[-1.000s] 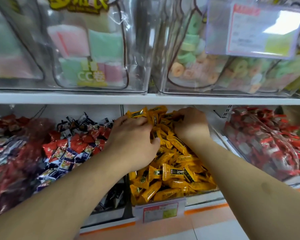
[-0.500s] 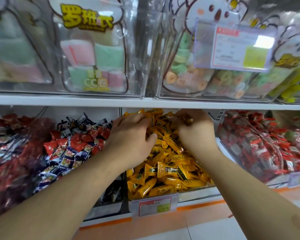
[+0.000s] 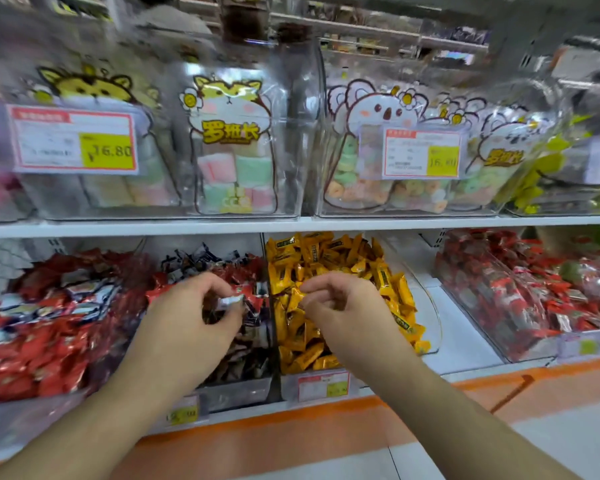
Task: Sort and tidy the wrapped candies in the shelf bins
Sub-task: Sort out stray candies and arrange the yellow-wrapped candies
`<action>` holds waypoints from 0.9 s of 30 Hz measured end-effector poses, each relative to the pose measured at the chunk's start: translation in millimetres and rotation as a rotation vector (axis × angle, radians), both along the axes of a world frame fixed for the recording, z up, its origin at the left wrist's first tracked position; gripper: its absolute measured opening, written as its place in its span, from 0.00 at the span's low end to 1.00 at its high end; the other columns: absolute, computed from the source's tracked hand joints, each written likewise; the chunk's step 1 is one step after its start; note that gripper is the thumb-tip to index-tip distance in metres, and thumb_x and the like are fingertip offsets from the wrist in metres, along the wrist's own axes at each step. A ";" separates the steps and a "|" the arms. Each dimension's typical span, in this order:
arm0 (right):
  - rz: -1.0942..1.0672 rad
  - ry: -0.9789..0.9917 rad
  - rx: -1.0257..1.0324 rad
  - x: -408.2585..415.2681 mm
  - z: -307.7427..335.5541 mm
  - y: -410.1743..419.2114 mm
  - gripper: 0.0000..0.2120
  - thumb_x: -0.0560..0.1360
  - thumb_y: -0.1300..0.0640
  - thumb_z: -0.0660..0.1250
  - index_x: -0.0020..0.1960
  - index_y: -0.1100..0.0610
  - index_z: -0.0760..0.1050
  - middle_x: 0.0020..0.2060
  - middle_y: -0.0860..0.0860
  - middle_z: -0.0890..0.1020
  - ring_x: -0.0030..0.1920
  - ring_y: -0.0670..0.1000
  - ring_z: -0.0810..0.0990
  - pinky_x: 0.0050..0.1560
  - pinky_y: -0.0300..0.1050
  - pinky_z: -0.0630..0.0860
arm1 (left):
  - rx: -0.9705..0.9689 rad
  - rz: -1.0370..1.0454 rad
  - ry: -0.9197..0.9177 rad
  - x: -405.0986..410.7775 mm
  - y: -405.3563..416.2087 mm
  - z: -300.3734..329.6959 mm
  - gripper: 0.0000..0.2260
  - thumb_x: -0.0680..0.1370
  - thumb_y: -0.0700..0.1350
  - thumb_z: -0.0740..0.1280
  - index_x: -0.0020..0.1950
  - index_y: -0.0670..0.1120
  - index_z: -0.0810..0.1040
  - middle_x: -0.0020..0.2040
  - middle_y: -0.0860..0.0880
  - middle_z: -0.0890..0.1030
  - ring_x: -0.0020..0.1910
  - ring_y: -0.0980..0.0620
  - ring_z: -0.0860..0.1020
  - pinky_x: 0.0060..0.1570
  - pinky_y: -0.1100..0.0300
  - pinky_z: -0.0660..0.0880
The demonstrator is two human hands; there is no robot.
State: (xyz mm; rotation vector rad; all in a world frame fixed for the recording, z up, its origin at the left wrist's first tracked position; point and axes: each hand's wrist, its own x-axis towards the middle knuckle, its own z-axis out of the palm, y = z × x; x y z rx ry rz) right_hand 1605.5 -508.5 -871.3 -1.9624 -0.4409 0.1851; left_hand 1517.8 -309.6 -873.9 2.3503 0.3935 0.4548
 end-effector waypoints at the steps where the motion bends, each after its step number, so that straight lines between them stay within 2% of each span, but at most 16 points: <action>1: -0.032 -0.033 -0.036 -0.1 -2.0 -1.7 0.08 0.83 0.59 0.63 0.53 0.50 0.80 0.38 0.50 0.81 0.28 0.40 0.71 0.28 0.37 0.70 | 0.037 0.032 0.067 -2.3 4.9 -3.8 0.07 0.78 0.57 0.71 0.53 0.59 0.76 0.52 0.59 0.80 0.40 0.59 0.74 0.37 0.62 0.70; 2: -0.059 -0.071 -0.076 0.8 -3.4 -2.8 0.08 0.84 0.58 0.62 0.54 0.50 0.79 0.39 0.51 0.83 0.28 0.41 0.72 0.27 0.37 0.70 | 0.070 0.051 0.114 -2.5 8.1 -9.0 0.10 0.78 0.57 0.70 0.56 0.57 0.75 0.58 0.58 0.77 0.44 0.59 0.73 0.41 0.63 0.69; 4: -0.082 -0.165 -0.174 5.3 -3.7 -2.1 0.08 0.85 0.56 0.59 0.58 0.49 0.76 0.44 0.50 0.82 0.33 0.41 0.74 0.30 0.36 0.70 | 0.107 0.030 0.132 0.3 6.7 -14.4 0.12 0.80 0.56 0.68 0.61 0.56 0.73 0.62 0.59 0.73 0.46 0.60 0.72 0.44 0.65 0.68; 6: -0.078 -0.276 -0.334 18.3 -3.5 4.3 0.11 0.84 0.55 0.60 0.66 0.49 0.73 0.54 0.47 0.79 0.49 0.44 0.77 0.44 0.35 0.73 | 0.131 -0.050 0.090 8.5 -2.0 -13.6 0.13 0.82 0.54 0.65 0.66 0.56 0.72 0.63 0.64 0.70 0.56 0.63 0.70 0.55 0.66 0.66; 8: -0.059 -0.377 -0.491 40.5 -4.0 18.7 0.19 0.83 0.56 0.62 0.73 0.51 0.69 0.65 0.48 0.75 0.65 0.50 0.73 0.62 0.43 0.73 | 0.143 -0.121 0.051 22.5 -12.4 -11.6 0.16 0.83 0.56 0.62 0.71 0.57 0.70 0.65 0.66 0.67 0.62 0.65 0.66 0.62 0.66 0.63; 10: 0.028 -0.429 -0.584 63.1 -6.1 36.4 0.26 0.81 0.54 0.64 0.78 0.52 0.65 0.74 0.51 0.69 0.75 0.54 0.67 0.73 0.50 0.69 | 0.141 -0.166 0.035 39.3 -22.7 -13.9 0.21 0.84 0.57 0.60 0.76 0.56 0.66 0.71 0.64 0.65 0.68 0.62 0.66 0.67 0.63 0.64; 12: 0.153 -0.421 -0.660 80.6 -12.5 48.8 0.29 0.82 0.48 0.63 0.81 0.47 0.62 0.80 0.48 0.62 0.80 0.53 0.59 0.79 0.51 0.61 | 0.138 -0.185 0.053 52.6 -32.2 -23.0 0.24 0.85 0.57 0.57 0.81 0.54 0.59 0.78 0.60 0.59 0.75 0.58 0.62 0.72 0.61 0.61; 14: 0.224 -0.409 -0.719 90.4 -21.8 49.7 0.27 0.82 0.41 0.58 0.80 0.40 0.62 0.82 0.43 0.59 0.81 0.51 0.58 0.80 0.52 0.59 | 0.159 -0.190 0.064 59.2 -37.3 -34.1 0.27 0.85 0.55 0.55 0.83 0.52 0.53 0.81 0.59 0.52 0.79 0.57 0.56 0.76 0.62 0.55; 16: 0.221 -0.474 -0.756 92.5 -27.3 41.2 0.29 0.77 0.33 0.51 0.77 0.36 0.65 0.81 0.43 0.61 0.79 0.52 0.63 0.77 0.55 0.65 | 0.197 -0.195 0.064 61.0 -37.9 -43.0 0.29 0.84 0.56 0.54 0.84 0.50 0.51 0.82 0.59 0.49 0.80 0.56 0.53 0.79 0.59 0.53; 18: 0.210 -0.558 -0.757 91.6 -28.9 30.2 0.34 0.72 0.31 0.48 0.75 0.37 0.68 0.77 0.43 0.68 0.75 0.52 0.70 0.71 0.55 0.73 | 0.224 -0.192 0.063 61.1 -36.4 -47.2 0.30 0.84 0.59 0.51 0.84 0.50 0.51 0.82 0.58 0.48 0.81 0.55 0.52 0.80 0.56 0.54; 21: 0.215 -0.620 -0.745 90.6 -28.9 17.4 0.27 0.76 0.34 0.55 0.72 0.38 0.73 0.72 0.42 0.73 0.70 0.49 0.74 0.65 0.53 0.78 | 0.247 -0.193 0.064 60.5 -34.4 -49.9 0.30 0.83 0.60 0.49 0.84 0.51 0.51 0.82 0.58 0.48 0.81 0.57 0.52 0.79 0.58 0.53; 24: 0.172 -0.619 -0.807 91.6 -24.4 7.2 0.23 0.79 0.35 0.60 0.68 0.42 0.78 0.73 0.42 0.73 0.73 0.48 0.71 0.69 0.54 0.75 | 0.256 -0.207 0.063 59.0 -33.8 -50.1 0.29 0.84 0.60 0.48 0.83 0.51 0.52 0.82 0.59 0.48 0.81 0.57 0.52 0.79 0.58 0.54; 27: 0.128 -0.571 -0.832 97.1 -19.4 -3.8 0.22 0.79 0.36 0.62 0.69 0.44 0.78 0.74 0.42 0.72 0.74 0.48 0.69 0.71 0.51 0.72 | 0.257 -0.207 0.076 57.1 -33.1 -49.8 0.28 0.84 0.60 0.48 0.83 0.52 0.52 0.83 0.59 0.47 0.81 0.57 0.50 0.80 0.56 0.54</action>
